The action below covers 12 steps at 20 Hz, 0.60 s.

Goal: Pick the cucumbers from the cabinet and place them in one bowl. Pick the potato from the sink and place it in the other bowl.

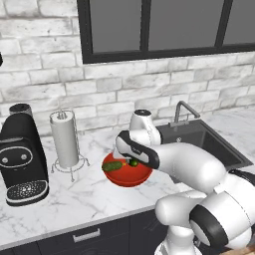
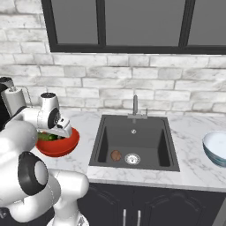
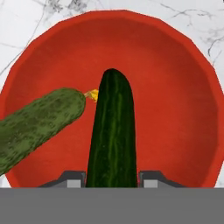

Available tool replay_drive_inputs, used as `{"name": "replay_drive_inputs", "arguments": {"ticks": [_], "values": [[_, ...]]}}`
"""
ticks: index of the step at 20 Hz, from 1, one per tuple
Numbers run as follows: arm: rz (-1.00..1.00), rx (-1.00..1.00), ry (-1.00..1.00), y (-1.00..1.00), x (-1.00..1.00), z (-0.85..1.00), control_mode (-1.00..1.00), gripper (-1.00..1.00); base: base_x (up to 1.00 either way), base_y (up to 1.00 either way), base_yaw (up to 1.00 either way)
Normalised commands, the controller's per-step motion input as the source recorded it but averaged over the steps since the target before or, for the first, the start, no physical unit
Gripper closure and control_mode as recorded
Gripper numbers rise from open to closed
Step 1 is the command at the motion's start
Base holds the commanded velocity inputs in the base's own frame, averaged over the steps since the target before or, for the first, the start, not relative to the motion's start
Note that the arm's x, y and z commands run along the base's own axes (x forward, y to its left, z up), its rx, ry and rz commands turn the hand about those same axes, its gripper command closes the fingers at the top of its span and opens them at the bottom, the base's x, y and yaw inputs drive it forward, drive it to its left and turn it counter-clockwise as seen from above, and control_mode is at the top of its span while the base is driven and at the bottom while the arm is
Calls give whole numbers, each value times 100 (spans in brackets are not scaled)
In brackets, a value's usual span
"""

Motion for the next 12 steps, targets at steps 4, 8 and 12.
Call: {"name": "replay_drive_inputs", "arguments": {"ticks": [4,8,12], "values": [[0,0,0,0,-38,12,-100,-100,0,0,0],[0,0,-2,0,-51,36,-100,-100,0,0,0],[0,0,-5,-1,-40,54,-100,-100,0,0,0]]}}
